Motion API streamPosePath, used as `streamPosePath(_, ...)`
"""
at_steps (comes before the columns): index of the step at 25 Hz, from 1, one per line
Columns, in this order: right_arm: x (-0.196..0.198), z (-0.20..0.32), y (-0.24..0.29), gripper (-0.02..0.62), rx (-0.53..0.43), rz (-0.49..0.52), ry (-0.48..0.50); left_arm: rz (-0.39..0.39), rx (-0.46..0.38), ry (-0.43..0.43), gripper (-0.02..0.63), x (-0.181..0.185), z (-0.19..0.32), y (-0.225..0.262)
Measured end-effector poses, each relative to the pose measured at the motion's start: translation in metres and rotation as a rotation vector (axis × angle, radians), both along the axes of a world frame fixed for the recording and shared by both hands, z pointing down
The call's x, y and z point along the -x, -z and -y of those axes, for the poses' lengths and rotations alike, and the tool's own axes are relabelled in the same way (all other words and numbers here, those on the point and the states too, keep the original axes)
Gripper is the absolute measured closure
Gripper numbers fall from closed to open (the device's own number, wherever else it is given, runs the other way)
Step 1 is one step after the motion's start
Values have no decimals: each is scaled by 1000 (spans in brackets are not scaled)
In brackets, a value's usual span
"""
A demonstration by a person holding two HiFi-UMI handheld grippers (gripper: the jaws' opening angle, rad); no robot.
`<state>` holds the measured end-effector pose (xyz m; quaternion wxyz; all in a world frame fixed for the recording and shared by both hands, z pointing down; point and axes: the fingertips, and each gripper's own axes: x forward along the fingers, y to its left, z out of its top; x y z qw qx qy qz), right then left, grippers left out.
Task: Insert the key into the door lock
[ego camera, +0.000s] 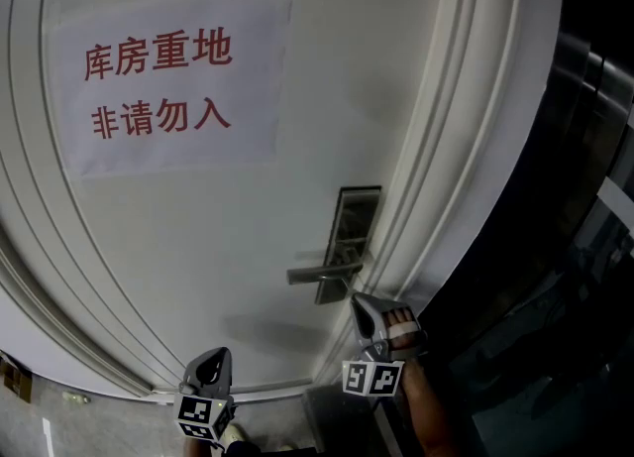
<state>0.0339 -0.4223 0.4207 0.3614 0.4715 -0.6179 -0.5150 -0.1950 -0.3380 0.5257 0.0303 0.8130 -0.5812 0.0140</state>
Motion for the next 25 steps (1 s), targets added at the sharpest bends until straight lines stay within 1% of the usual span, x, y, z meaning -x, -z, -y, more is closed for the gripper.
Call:
streamPosePath(13, 2, 8, 1, 584, 10, -45, -23, -13, 0, 2, 604, 4, 5, -2)
streamPosePath(19, 1, 12, 2, 584, 13, -103, -80, -16, 0, -2, 604, 3, 6, -4)
streamPosePath(25, 1, 12, 3, 584, 13, -131, -94, -22, 2, -6, 604, 4, 4, -5)
